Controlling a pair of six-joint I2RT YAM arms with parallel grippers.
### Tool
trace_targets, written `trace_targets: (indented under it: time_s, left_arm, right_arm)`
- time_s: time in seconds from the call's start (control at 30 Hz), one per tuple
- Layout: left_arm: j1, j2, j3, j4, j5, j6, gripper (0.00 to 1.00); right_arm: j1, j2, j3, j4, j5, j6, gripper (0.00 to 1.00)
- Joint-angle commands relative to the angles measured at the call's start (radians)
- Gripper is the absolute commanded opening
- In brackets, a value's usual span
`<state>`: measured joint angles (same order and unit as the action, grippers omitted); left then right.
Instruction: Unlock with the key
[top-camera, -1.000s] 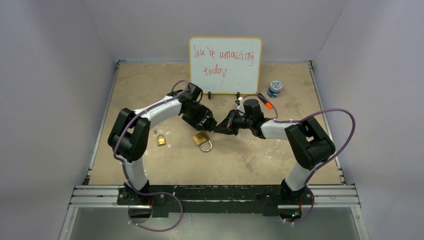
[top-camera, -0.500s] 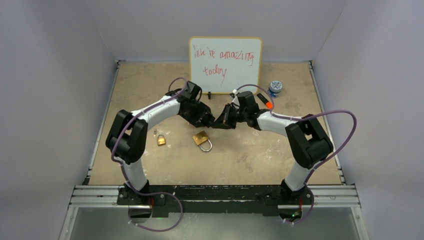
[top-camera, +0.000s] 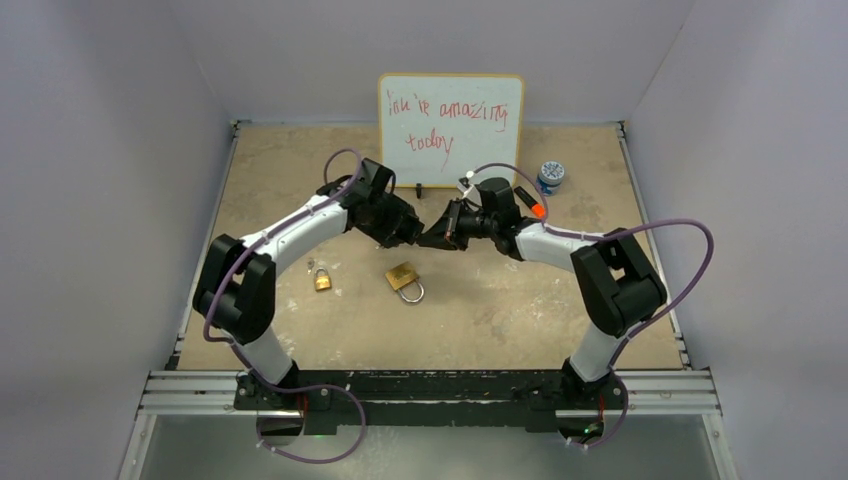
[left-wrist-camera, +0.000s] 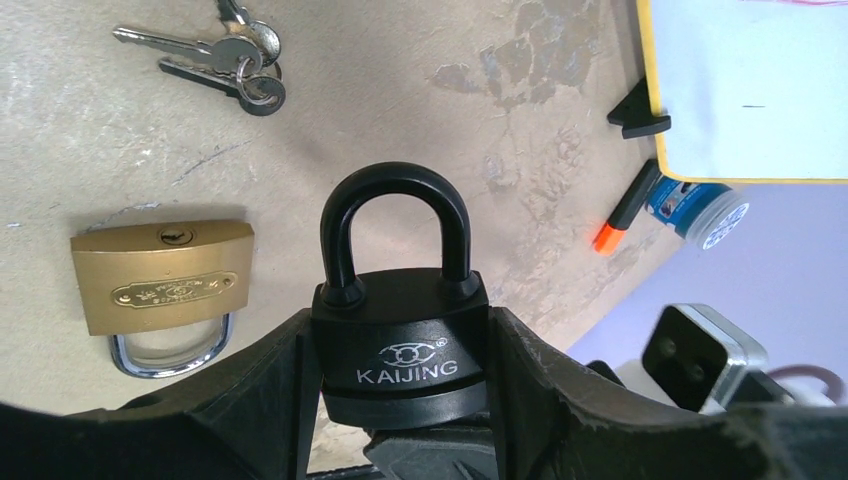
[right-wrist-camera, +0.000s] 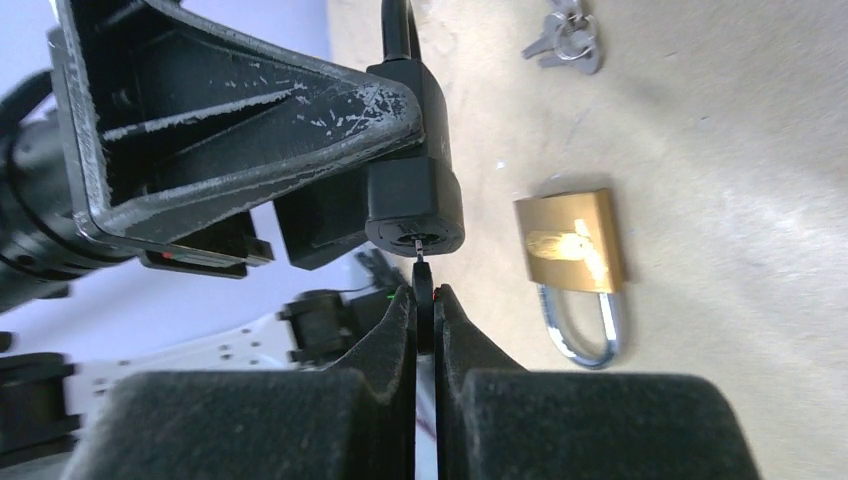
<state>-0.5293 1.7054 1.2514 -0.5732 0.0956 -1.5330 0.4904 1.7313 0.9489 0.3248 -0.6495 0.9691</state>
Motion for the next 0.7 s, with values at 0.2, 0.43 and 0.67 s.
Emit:
trace_targets:
  time_s: [0.2, 0.43, 0.67]
  left_arm:
    - [-0.055, -0.107, 0.011, 0.01, 0.24, -0.011, 0.01]
    - [-0.055, -0.114, 0.022, 0.007, 0.238, -0.003, 0.01]
    - [-0.055, -0.132, 0.011, 0.021, 0.238, -0.002, 0.0]
  right_arm:
    - [0.021, -0.059, -0.022, 0.256, 0.146, -0.188, 0.0]
    - [0.032, -0.083, -0.089, 0.324, 0.201, -0.486, 0.0]
    - [0.029, -0.034, -0.023, 0.314, 0.122, -0.176, 0.0]
